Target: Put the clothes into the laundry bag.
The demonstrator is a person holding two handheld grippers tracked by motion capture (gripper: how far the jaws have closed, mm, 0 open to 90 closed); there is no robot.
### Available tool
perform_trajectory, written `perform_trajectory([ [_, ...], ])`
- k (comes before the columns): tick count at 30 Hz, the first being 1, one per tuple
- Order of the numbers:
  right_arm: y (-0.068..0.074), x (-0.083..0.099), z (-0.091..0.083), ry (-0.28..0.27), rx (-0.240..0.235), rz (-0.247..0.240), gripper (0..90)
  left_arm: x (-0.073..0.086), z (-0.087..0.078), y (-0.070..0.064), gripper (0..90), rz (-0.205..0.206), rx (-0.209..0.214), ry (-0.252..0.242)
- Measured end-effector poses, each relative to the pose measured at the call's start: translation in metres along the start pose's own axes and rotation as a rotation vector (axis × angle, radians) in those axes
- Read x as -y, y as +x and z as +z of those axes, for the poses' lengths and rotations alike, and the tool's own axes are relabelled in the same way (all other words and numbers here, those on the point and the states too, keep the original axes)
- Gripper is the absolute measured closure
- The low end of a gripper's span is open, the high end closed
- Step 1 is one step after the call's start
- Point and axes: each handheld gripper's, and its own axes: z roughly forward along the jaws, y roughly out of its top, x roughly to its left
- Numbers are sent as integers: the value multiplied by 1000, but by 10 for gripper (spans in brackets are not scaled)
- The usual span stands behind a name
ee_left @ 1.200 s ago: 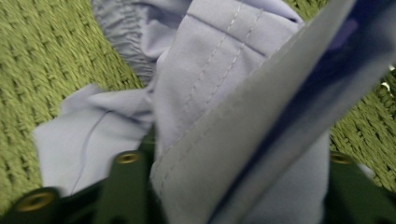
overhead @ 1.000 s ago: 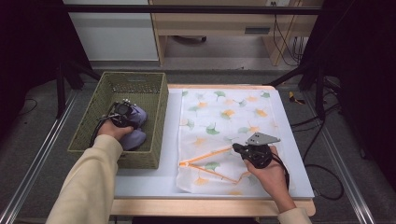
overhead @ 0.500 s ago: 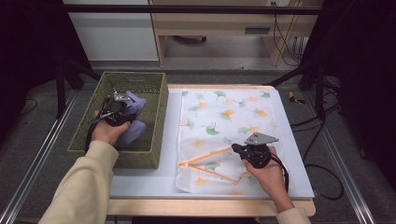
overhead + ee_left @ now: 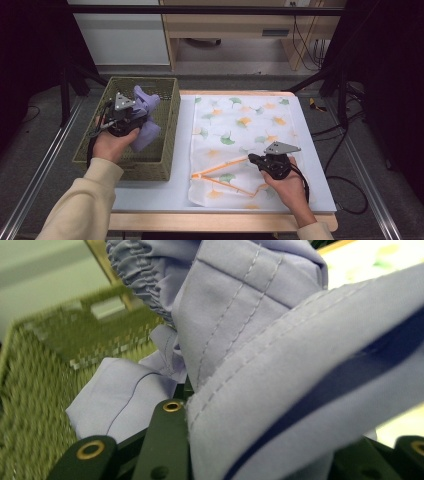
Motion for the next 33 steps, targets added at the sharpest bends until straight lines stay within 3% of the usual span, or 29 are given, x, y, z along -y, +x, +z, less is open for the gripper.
perform_trajectory([
  [6,0,0,0,4,-1,11,887,-18,-28,-21,682,21,48,-94],
  [13,0,-5,-3,6,-15,13,888,-30,-47,-48,681,60,115,-139],
  [20,-6,-22,-8,17,-45,20,888,-42,-51,-82,682,90,193,-179],
  [24,-10,-34,-7,53,-86,38,888,-50,-50,-104,682,84,258,-213],
  [33,-17,-52,-5,113,-119,48,888,-57,-47,-148,682,110,383,-257],
])
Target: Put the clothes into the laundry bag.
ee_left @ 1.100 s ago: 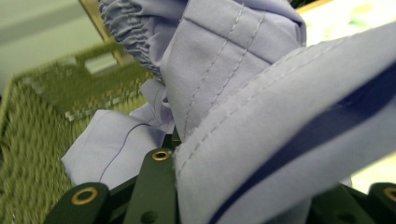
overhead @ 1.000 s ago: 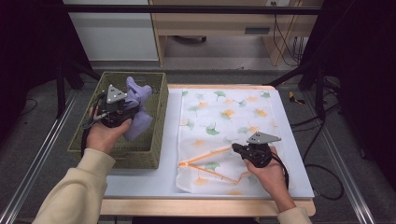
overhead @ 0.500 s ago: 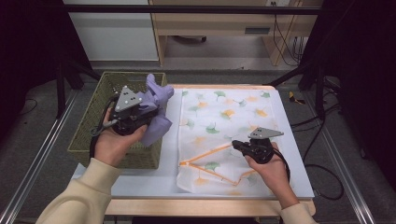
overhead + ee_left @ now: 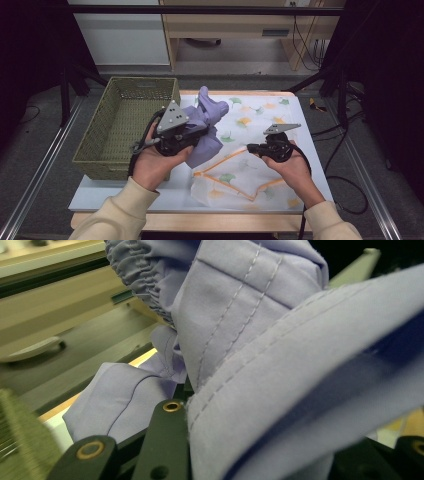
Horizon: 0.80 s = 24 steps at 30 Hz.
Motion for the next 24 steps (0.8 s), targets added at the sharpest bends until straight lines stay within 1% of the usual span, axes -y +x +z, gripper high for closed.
perform_trajectory([
  [3,-3,-3,-1,6,-11,14,888,1,7,-10,682,1,34,0],
  [6,-4,-5,-2,5,-21,27,888,2,12,-20,681,-7,76,-5],
  [9,-6,-6,-4,1,-24,28,888,2,16,-31,681,0,108,-11],
  [11,-7,-6,-4,-3,-33,42,888,3,20,-39,681,8,128,-10],
  [14,-9,-6,-4,-11,-30,48,888,2,23,-45,681,10,149,-12],
  [15,-10,-6,-5,-15,-32,60,888,2,24,-48,680,12,156,-14],
  [18,-12,-6,-7,-29,-45,71,888,4,26,-52,680,7,168,-18],
  [21,-14,-6,-9,-42,-60,95,888,9,31,-56,680,1,181,-13],
  [24,-16,-7,-10,-58,-65,106,888,16,38,-60,680,-5,198,0],
])
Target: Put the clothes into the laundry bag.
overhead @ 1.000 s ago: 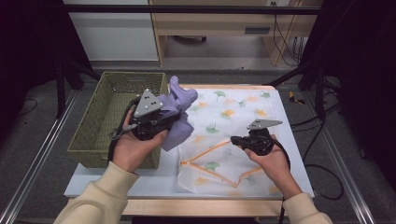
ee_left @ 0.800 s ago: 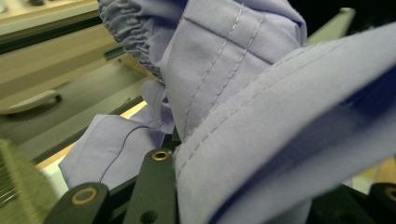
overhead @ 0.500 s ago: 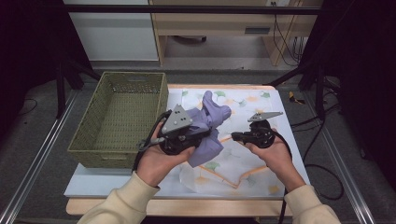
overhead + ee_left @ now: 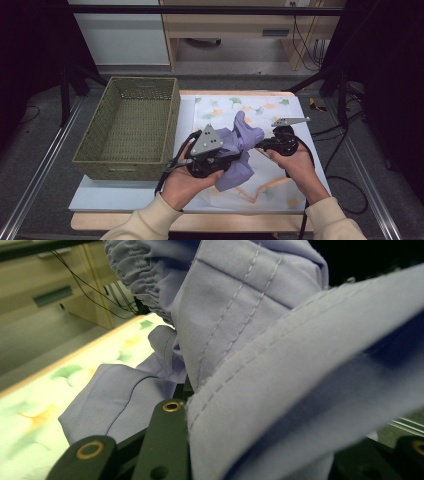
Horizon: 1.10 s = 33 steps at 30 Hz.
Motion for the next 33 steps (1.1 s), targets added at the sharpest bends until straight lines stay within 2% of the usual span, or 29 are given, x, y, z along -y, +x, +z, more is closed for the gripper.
perform_trajectory([
  [6,1,-3,-5,-8,5,-16,889,9,9,-3,680,2,28,13],
  [12,2,-6,-8,-11,12,-19,888,12,19,-9,680,1,59,2],
  [17,1,-6,-9,-20,16,-25,888,19,31,-13,680,2,79,10],
  [20,0,-7,-11,-35,19,-9,889,27,42,-16,679,-8,103,6],
  [23,0,-8,-12,-37,24,-11,889,37,55,-19,677,-4,118,25],
  [26,0,-9,-13,-36,27,-16,889,45,67,-20,677,-13,127,36],
  [29,-3,-8,-14,-31,40,-22,888,48,71,-19,678,-9,120,39],
  [33,-4,-5,-17,-25,43,-13,888,54,76,-16,680,-23,121,45],
])
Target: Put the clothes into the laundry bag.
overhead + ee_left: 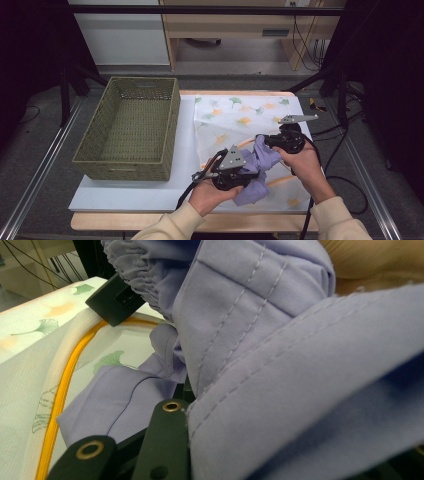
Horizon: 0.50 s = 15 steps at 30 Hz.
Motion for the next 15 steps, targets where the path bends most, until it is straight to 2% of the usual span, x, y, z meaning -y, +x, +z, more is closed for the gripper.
perform_trajectory([
  [4,-2,1,0,1,5,1,888,4,2,-1,681,-2,16,8],
  [10,-1,-2,-2,-2,7,-2,888,8,7,1,681,-8,13,22],
  [15,4,-3,0,-2,11,-24,888,12,15,5,681,-15,6,55],
])
